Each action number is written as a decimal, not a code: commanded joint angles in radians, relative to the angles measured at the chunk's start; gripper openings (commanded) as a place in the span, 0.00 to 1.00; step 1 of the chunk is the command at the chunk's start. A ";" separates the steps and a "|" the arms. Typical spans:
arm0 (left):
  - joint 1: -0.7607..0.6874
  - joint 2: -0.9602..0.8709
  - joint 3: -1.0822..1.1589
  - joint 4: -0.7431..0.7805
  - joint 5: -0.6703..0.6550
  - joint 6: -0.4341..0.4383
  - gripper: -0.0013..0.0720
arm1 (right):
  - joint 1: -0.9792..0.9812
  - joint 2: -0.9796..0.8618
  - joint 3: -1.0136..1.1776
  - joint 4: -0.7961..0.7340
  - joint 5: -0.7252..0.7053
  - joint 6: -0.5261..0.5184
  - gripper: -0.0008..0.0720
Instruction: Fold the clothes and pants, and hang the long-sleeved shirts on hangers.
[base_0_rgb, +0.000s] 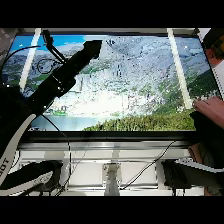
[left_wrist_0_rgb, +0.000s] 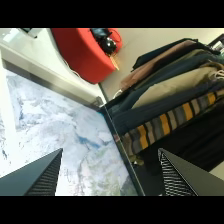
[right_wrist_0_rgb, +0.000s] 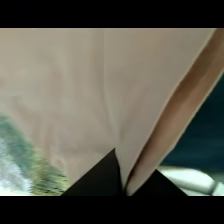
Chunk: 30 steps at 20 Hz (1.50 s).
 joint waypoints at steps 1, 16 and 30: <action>0.001 0.001 0.000 -0.010 0.000 0.000 0.95 | -0.091 0.048 -0.114 -0.057 0.002 0.024 0.02; 0.003 0.001 0.000 -0.008 0.000 0.024 0.95 | -0.120 0.045 -0.120 0.194 -0.102 0.048 0.63; 0.135 0.093 0.000 0.054 0.001 0.076 0.06 | 0.647 0.023 0.272 0.687 -0.269 0.008 0.03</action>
